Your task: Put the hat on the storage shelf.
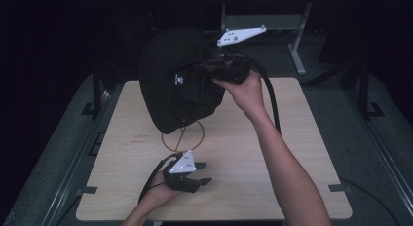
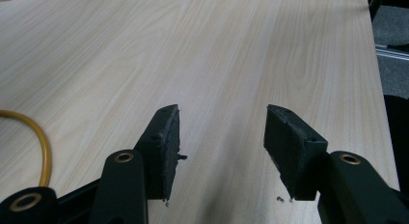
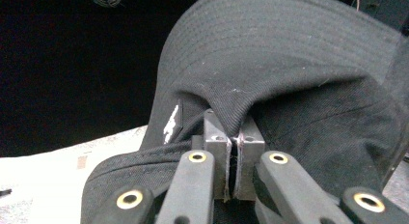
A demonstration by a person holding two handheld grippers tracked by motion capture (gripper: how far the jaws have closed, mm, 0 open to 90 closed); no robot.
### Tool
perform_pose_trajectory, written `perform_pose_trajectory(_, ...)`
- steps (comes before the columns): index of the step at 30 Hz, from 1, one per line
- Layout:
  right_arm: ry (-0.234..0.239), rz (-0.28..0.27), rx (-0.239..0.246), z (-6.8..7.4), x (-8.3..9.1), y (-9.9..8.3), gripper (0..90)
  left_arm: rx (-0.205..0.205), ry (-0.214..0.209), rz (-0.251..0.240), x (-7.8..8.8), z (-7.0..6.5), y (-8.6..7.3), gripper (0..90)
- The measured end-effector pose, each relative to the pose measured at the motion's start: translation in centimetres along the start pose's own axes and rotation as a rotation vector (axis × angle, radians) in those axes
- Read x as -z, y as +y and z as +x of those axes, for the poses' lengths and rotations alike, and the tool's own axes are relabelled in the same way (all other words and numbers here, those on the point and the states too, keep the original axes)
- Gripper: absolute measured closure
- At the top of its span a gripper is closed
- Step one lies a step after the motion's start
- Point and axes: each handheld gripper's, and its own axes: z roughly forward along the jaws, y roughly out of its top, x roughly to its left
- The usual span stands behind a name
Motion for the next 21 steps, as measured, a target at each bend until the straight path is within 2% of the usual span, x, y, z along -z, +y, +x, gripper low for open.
perform_pose_trajectory(6,0.033,0.040,-0.025,-0.9,-2.8,1.1,86.6,-0.033,-0.006,0.006,-0.5,-0.5,0.6,46.4)
perform_pose_trajectory(13,0.053,0.079,-0.063,-1.8,-5.8,1.8,86.3,-0.063,-0.016,0.025,-0.9,-0.9,0.6,46.4)
perform_pose_trajectory(19,0.049,0.106,-0.095,-2.2,-7.7,2.1,85.7,-0.071,-0.018,0.018,-1.0,-1.1,0.8,46.2)
perform_pose_trajectory(21,0.034,0.126,-0.101,-2.3,-8.4,2.1,85.0,-0.082,-0.017,0.026,-1.1,-1.2,0.8,46.0)
